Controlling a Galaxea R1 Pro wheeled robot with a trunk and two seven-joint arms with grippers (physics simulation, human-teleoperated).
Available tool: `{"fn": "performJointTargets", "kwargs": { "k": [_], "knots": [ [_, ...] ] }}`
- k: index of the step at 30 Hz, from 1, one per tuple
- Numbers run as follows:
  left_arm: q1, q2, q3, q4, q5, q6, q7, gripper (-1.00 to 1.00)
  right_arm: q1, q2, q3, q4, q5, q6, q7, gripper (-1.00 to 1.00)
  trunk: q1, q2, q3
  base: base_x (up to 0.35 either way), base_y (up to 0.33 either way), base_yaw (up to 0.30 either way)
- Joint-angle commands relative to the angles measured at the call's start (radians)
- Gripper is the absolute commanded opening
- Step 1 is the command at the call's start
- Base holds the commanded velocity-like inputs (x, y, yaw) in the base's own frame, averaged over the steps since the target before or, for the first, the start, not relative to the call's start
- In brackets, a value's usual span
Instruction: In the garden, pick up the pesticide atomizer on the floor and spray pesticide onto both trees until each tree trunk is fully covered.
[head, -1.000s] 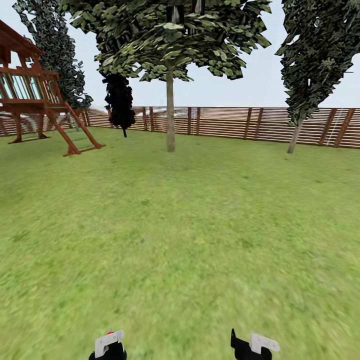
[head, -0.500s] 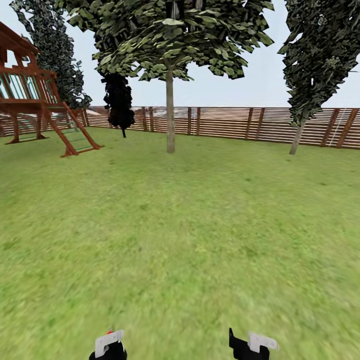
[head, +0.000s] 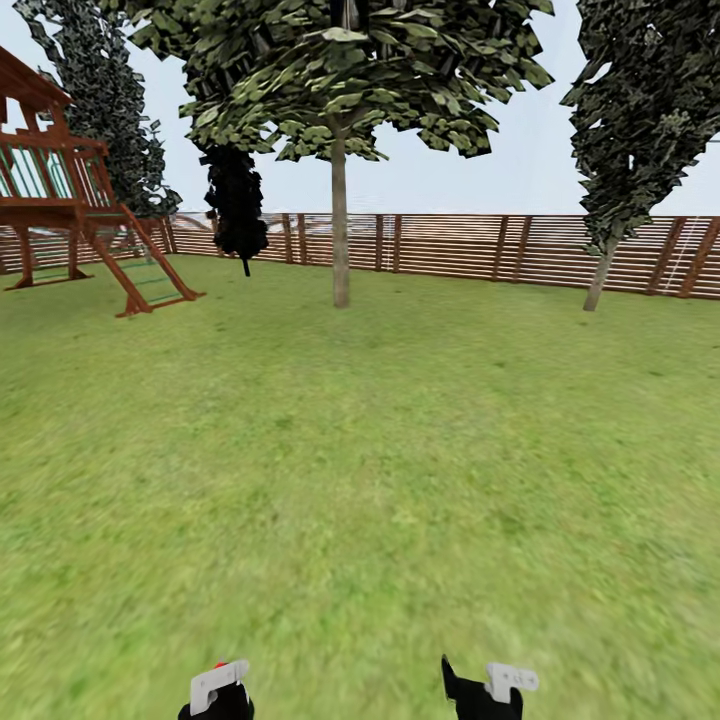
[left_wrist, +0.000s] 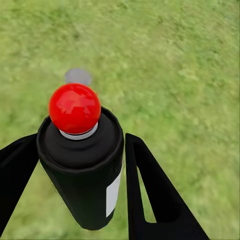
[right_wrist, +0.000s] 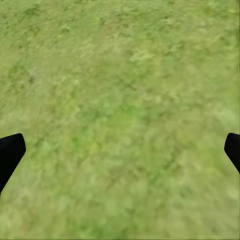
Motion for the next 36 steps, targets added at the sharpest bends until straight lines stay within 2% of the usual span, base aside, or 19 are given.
{"fn": "performJointTargets", "kwargs": {
  "k": [1,36],
  "knots": [
    [-0.001,0.001,-0.008,-0.001,0.003,-0.005,0.010,-1.00,-0.001,-0.001,0.002,0.001,-0.011,-0.004,0.006,1.00,0.001,-0.002,-0.002,0.339,0.000,0.000],
    [-0.001,0.001,-0.008,0.002,0.002,-0.005,0.010,-1.00,-0.001,0.003,0.008,0.013,0.003,-0.005,0.017,1.00,0.001,-0.002,-0.002,0.339,0.000,0.000]
  ]
}}
